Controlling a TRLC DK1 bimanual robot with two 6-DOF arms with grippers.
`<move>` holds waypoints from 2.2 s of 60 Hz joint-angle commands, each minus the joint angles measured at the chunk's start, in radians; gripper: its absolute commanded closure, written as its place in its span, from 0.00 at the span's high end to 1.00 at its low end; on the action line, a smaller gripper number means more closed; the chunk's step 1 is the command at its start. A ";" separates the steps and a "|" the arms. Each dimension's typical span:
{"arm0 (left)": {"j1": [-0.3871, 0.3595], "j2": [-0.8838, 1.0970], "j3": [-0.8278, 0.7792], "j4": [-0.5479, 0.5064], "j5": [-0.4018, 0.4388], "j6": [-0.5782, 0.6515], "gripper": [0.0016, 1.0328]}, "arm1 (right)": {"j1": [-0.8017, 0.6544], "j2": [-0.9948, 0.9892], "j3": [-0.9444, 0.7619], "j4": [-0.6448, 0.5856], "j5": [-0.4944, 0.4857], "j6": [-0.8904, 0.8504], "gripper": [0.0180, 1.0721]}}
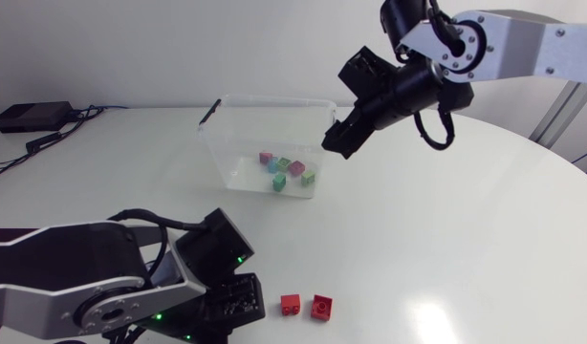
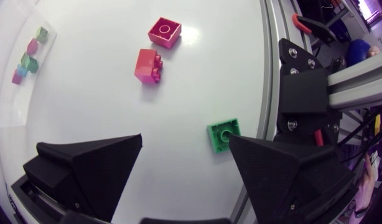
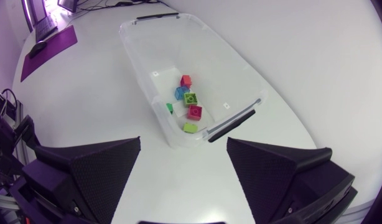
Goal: Place the duplo bricks in the container
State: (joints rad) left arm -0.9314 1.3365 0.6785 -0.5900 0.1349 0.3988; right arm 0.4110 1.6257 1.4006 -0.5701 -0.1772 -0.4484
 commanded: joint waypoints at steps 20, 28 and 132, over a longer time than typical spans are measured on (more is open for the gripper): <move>-0.076 0.081 -0.025 -0.014 0.032 -0.043 0.93 | 0.012 -0.145 -0.313 0.110 0.010 0.002 0.96; -0.087 0.099 -0.010 -0.019 0.040 -0.043 0.90 | 0.011 -0.181 -0.354 0.113 0.010 0.001 0.96; 0.091 0.142 0.248 -0.271 0.000 0.058 0.29 | 0.178 -0.340 -0.723 0.130 -0.088 -0.072 0.96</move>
State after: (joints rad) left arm -0.8787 1.5219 0.8730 -0.8387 0.1444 0.4202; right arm 0.5545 1.2545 0.7113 -0.4438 -0.2592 -0.5026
